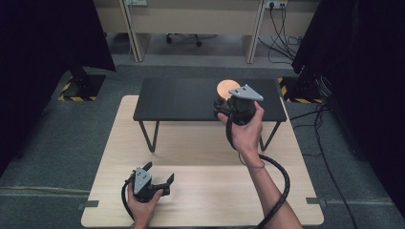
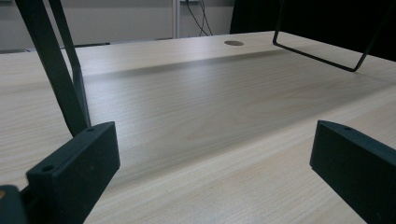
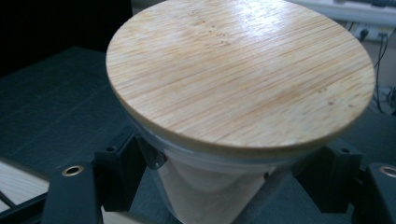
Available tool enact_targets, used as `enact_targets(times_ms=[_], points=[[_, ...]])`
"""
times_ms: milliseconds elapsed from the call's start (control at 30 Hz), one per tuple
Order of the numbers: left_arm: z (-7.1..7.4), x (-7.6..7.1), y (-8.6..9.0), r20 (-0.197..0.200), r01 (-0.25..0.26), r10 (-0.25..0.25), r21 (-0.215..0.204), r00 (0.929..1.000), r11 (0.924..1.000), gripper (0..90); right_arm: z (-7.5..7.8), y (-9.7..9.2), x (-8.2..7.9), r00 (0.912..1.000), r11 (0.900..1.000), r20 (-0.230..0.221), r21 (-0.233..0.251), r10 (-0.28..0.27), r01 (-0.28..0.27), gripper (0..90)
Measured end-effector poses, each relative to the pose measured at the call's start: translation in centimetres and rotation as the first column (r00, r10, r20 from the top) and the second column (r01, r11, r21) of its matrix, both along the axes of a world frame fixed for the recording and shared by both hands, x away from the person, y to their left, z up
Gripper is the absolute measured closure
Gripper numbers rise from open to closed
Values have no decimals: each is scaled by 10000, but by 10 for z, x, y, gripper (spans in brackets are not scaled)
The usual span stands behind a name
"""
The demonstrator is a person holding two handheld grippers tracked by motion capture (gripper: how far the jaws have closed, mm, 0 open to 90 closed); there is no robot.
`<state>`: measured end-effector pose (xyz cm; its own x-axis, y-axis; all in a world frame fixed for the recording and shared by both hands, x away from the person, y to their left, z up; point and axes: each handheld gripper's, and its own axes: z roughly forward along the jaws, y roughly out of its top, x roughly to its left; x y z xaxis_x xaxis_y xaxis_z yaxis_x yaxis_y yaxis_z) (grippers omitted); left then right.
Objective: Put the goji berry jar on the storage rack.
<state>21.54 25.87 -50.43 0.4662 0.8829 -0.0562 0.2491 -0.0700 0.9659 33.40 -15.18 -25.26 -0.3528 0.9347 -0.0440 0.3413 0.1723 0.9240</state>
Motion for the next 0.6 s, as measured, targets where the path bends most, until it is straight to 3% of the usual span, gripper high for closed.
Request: enact_targets(times_ms=[233, 400, 600], points=[[0, 0, 0, -21, 2, -2, -12, 10000, 10000, 7, -5, 10, 31, 9964, 9998, -836, -90, -168, 161, 257], [0, 1, 0, -19, 13, -13, -1, 10000, 10000, 7, -10, 14, 39, 9955, 9998, -922, -65, -207, 202, 257], [0, 0, 0, -17, 1, -1, -3, 10000, 10000, 7, -16, 14, 47, 9973, 9999, -720, 85, -139, 145, 257]])
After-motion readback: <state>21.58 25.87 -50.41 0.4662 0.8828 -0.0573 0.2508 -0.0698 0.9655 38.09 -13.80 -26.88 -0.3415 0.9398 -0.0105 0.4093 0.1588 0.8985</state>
